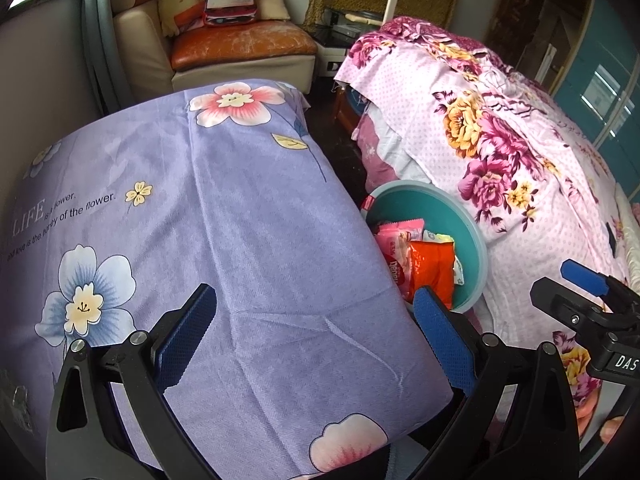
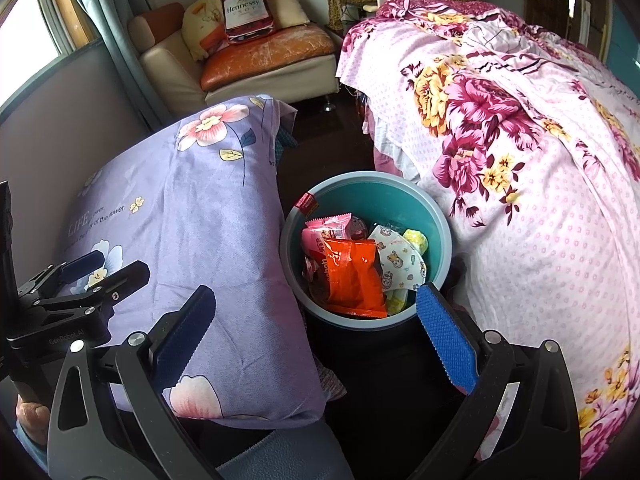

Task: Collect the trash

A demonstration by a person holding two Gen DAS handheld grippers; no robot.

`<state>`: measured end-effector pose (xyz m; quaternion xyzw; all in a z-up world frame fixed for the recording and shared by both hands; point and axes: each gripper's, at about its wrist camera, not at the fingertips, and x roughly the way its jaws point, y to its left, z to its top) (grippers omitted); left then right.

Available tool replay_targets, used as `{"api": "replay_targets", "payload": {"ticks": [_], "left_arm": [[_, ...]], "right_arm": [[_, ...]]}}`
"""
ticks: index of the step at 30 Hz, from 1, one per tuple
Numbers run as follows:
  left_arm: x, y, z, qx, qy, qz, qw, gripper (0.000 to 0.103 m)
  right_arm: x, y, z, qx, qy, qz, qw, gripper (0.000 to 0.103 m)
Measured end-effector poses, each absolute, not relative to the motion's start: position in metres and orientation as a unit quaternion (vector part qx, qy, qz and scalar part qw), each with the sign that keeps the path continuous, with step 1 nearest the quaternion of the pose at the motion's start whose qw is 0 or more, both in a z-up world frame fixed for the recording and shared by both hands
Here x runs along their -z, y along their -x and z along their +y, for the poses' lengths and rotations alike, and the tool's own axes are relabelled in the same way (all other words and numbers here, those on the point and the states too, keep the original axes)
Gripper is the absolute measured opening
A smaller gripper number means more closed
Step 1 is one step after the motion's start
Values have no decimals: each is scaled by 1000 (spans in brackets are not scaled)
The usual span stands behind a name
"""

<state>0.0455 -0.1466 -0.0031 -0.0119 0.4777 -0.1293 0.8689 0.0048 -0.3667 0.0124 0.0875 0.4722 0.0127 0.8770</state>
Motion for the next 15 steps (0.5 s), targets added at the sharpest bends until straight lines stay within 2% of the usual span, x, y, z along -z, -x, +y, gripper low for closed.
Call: {"api": "replay_targets", "payload": {"ticks": [15], "left_arm": [[7, -46, -144, 123, 9, 481, 868, 99]], "right_arm": [[-9, -8, -368, -10, -86, 476, 875, 96]]}}
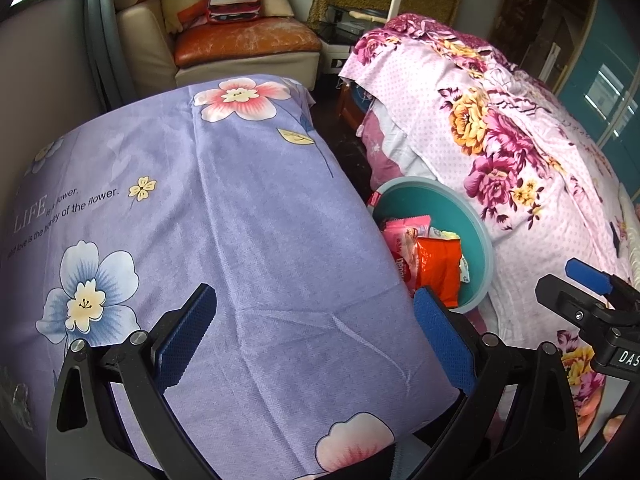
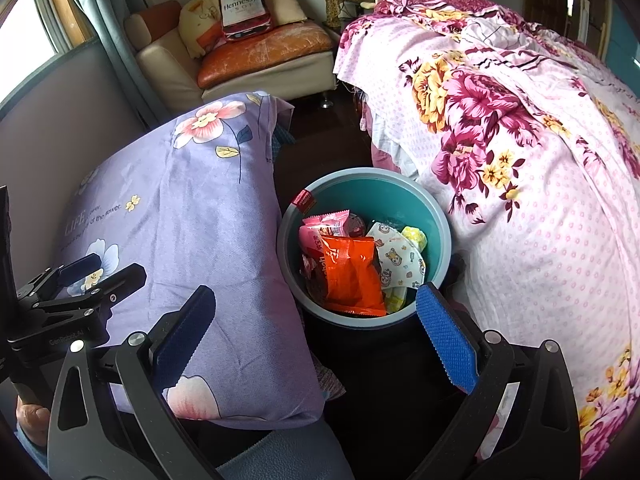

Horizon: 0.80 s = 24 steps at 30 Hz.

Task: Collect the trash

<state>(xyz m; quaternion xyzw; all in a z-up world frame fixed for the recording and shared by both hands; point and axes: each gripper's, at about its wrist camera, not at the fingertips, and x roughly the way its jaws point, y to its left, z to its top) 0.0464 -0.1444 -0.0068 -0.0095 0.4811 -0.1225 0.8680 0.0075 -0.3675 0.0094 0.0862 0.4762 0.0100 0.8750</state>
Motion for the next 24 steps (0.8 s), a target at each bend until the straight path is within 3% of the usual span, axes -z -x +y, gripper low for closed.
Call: {"api": "replay_targets", "payload": {"ticks": [24], "left_arm": [[8, -47, -140, 127, 22, 487, 864, 99]], "right_arm": [[-10, -7, -372, -7, -86, 476, 875, 96]]}}
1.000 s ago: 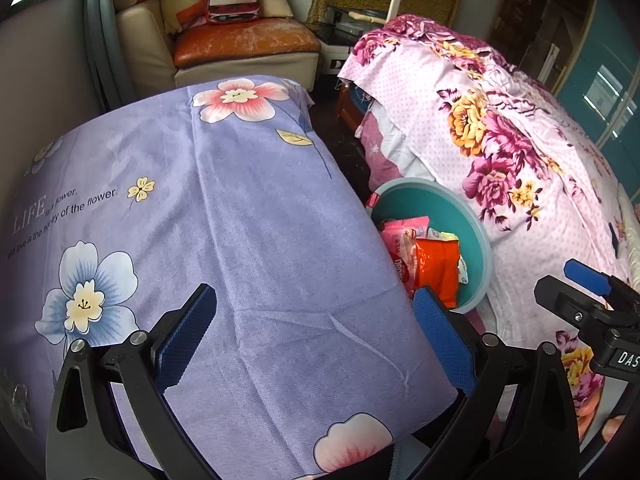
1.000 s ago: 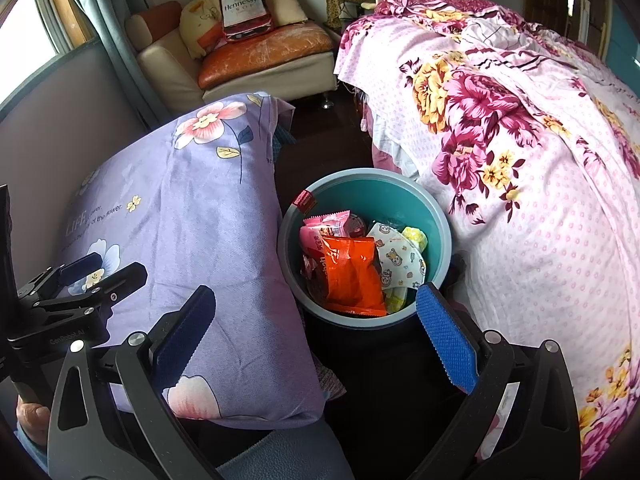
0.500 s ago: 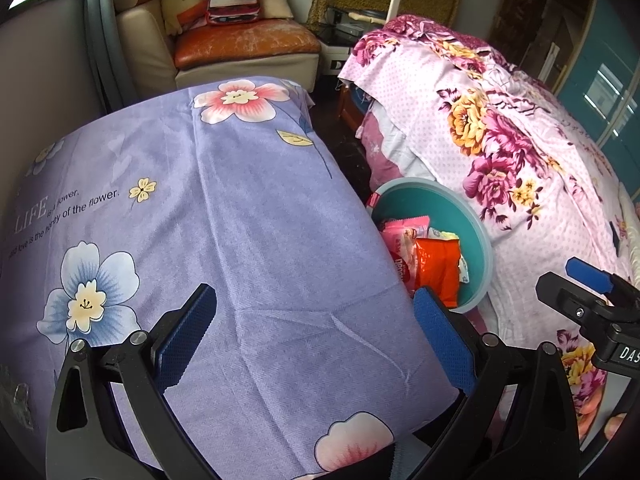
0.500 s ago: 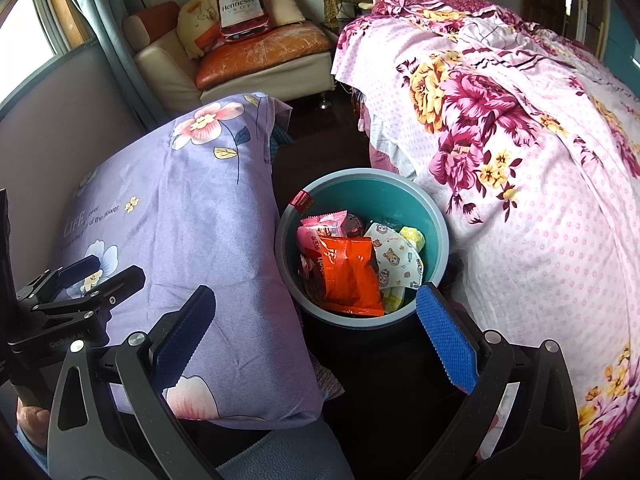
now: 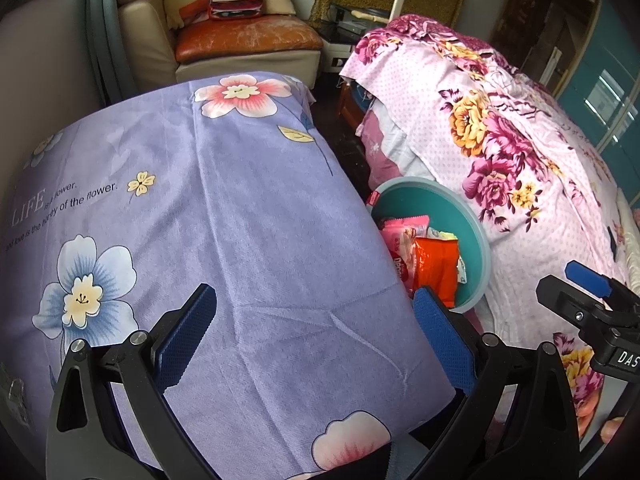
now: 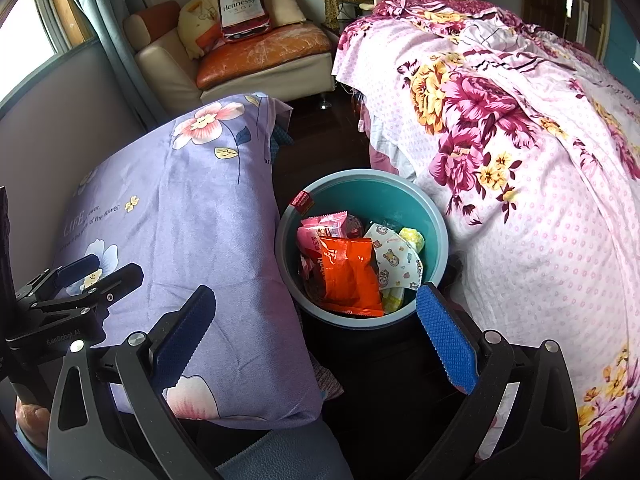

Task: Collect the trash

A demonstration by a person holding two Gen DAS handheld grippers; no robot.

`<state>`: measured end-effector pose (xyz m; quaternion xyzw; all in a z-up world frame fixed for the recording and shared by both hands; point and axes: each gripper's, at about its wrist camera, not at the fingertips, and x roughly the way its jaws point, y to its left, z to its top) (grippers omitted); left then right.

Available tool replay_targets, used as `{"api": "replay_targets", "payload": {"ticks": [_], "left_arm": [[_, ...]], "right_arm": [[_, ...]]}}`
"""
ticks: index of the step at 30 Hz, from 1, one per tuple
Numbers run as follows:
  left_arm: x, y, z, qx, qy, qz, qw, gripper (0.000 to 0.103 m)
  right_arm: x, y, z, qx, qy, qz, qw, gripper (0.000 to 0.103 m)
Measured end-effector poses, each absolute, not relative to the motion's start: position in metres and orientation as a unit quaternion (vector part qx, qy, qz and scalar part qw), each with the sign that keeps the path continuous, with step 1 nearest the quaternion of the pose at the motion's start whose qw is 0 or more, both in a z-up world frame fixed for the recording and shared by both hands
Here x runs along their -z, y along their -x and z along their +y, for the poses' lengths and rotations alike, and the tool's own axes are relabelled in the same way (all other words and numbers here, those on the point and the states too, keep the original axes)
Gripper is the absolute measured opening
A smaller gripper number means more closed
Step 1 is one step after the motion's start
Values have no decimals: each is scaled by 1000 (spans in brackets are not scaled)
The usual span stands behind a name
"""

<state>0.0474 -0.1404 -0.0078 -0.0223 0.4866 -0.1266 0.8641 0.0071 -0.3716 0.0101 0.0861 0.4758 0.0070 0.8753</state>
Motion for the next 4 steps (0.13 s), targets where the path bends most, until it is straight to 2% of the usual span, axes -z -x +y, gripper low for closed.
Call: {"api": "replay_targets", "payload": {"ticks": [4], "left_arm": [[10, -48, -141, 121, 17, 489, 864, 99]], "right_arm": [[-12, -8, -373, -6, -86, 476, 875, 96]]}}
